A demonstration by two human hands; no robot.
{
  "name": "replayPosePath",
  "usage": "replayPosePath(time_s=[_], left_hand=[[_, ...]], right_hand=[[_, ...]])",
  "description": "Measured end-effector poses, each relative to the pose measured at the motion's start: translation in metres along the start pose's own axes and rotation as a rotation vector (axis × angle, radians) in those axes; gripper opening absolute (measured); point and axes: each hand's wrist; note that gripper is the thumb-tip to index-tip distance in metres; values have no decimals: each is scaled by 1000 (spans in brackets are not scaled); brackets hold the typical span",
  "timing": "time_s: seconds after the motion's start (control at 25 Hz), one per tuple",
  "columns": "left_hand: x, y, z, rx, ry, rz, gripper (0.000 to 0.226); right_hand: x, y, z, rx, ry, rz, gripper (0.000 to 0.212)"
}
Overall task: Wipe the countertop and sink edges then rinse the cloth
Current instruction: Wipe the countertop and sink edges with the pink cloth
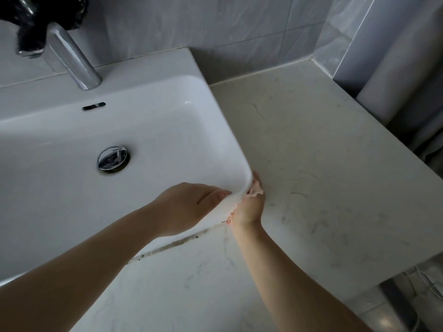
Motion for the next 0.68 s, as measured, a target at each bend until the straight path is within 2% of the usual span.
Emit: replayPosePath(time_s=[0.08,0.16,0.24,0.32,0.36,0.44,0.48,0.56,0.6,0.64,0.68], left_hand=[[-2,-8,-1,9,13,76,37],[-2,-13,-6,-3,-88,125,31],[-2,-16,-12,-8,-159,138,24],[-1,-18,-18,20,-181,133,22],[0,-18,-21,41,-186,140,23],[3,-19,-23,91,-172,198,24],[5,-19,-23,124,-144,235,27],[8,-20,-27,185,-49,300,46],[10,-23,-33,194,5,330,56],[10,-27,-41,192,46,351,61],[10,-33,-51,180,68,366,62]], right_hand=[[6,-16,7,-67,-64,45,45],[13,-48,10,-252,-144,51,55],[19,-48,-4,-318,-272,77,35],[23,-20,-25,-274,-392,68,35],[24,-10,-34,-236,-361,67,35],[32,-19,-36,-345,-259,89,26],[38,-35,-29,-478,-260,100,27],[42,-62,-4,-638,-268,85,37],[36,-59,7,-739,-353,74,39],[33,-48,1,-776,-372,29,38],[34,-39,-13,-727,-380,39,34]])
Point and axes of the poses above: each hand's wrist, its own y-axis towards the middle knuckle, its own x-axis out of the palm, z = x × y, and after that the axes turned 11 degrees about -x, right-handed
